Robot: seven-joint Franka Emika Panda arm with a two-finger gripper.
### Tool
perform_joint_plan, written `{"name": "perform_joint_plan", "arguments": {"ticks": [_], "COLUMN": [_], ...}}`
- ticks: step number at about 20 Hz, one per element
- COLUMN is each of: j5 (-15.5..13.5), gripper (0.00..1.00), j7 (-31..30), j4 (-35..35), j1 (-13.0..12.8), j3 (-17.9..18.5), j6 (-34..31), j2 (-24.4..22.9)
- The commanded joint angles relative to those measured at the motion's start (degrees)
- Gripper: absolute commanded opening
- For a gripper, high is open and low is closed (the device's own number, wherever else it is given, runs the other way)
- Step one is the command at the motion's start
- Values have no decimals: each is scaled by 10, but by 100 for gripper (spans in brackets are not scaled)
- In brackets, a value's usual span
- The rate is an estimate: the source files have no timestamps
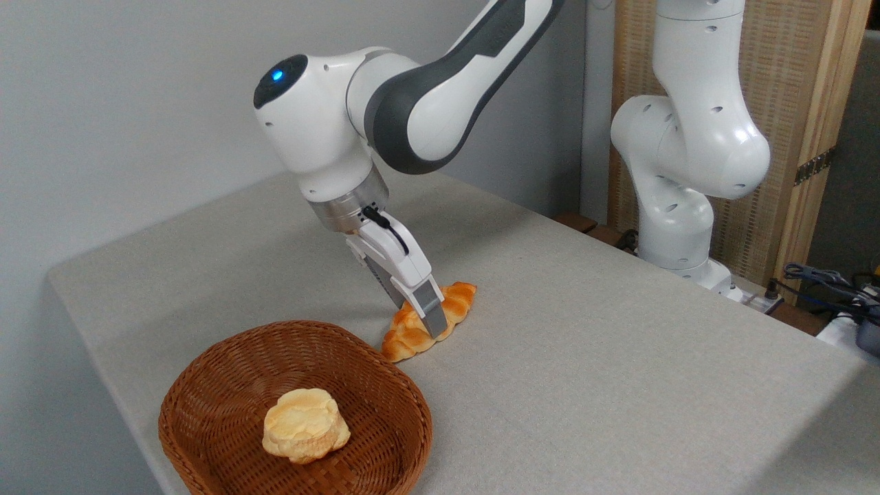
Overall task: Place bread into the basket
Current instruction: 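Close the gripper on the braided bread roll, then lift the braided roll and carry it over the wicker basket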
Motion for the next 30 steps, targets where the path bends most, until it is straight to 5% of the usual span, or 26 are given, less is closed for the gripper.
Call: {"name": "perform_joint_plan", "arguments": {"ticks": [1, 3, 5, 8, 19, 24, 26, 30], "j5": [-1, -1, -1, -2, -3, -26, -41, -42], "gripper": [100, 95, 58, 39, 41, 43, 53, 52], "j7": [0, 0, -1, -1, -1, -3, -6, 0], "j4": [-1, -2, -2, -1, 3, 20, 36, 62], "j1": [0, 0, 0, 0, 0, -1, -1, 0], "j3": [2, 2, 2, 2, 1, -19, -20, -15], "j6": [1, 0, 0, 0, -4, -18, -19, -9], "j2": [4, 4, 3, 3, -10, -54, -57, -56]}}
